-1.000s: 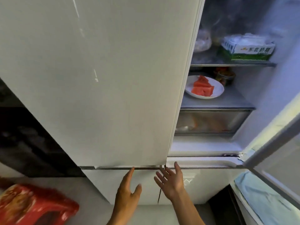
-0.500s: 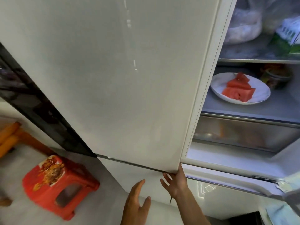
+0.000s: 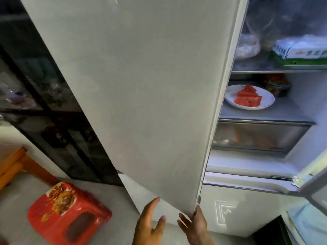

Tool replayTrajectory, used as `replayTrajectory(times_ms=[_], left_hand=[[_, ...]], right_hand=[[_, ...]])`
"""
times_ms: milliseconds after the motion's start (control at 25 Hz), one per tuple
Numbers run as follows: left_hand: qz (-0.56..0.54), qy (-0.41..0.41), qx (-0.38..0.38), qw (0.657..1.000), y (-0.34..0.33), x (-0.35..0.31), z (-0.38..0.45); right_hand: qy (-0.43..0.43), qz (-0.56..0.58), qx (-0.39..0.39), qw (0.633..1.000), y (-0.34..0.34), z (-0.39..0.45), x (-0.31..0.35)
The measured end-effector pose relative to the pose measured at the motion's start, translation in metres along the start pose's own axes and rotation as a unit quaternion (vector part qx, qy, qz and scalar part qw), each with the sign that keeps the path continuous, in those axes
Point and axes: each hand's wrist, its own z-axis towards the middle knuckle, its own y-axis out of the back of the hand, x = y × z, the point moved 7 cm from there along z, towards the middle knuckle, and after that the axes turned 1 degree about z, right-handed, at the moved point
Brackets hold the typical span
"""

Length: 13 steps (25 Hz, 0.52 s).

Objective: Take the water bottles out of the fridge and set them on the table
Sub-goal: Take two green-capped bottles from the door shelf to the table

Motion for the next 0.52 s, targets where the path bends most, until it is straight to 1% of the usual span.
replayTrajectory(times_ms=[40,80,120,160,200,240,280,360,440,520], left_hand=[[-0.008,-0.01,0.001,1.0,0.009,-0.001,-0.007],[-0.019,-0.02,0.001,1.0,0.019,-0.003,-0.015],[-0.03,-0.031,0.002,0.999,0.034,-0.008,-0.025],[-0.04,-0.046,0.004,0.998,0.049,-0.015,-0.036],[-0.048,-0.068,0.005,0.997,0.063,-0.022,-0.046],[-0.054,-0.089,0.002,0.995,0.076,-0.03,-0.057],[-0.057,-0.107,-0.001,0.993,0.089,-0.037,-0.067],[-0.055,-0.123,-0.015,0.991,0.116,-0.051,-0.088],[-0.063,-0.131,-0.032,0.989,0.137,-0.058,-0.104],[-0.083,-0.148,-0.044,0.985,0.159,-0.062,-0.12]], right_hand=[[0.033,-0.059,-0.028,0.997,0.012,-0.007,-0.008],[0.088,-0.12,-0.066,0.987,0.022,-0.019,-0.008],[0.168,-0.169,-0.091,0.967,0.026,-0.042,-0.002],[0.257,-0.173,-0.089,0.947,0.021,-0.07,0.008],[0.34,-0.162,-0.057,0.925,0.008,-0.106,0.02],[0.405,-0.145,-0.02,0.903,-0.007,-0.147,0.031],[0.452,-0.138,0.019,0.881,-0.023,-0.185,0.038],[0.507,-0.141,0.077,0.847,-0.049,-0.239,0.042],[0.527,-0.16,0.101,0.828,-0.059,-0.265,0.03],[0.537,-0.198,0.117,0.812,-0.059,-0.278,0.003]])
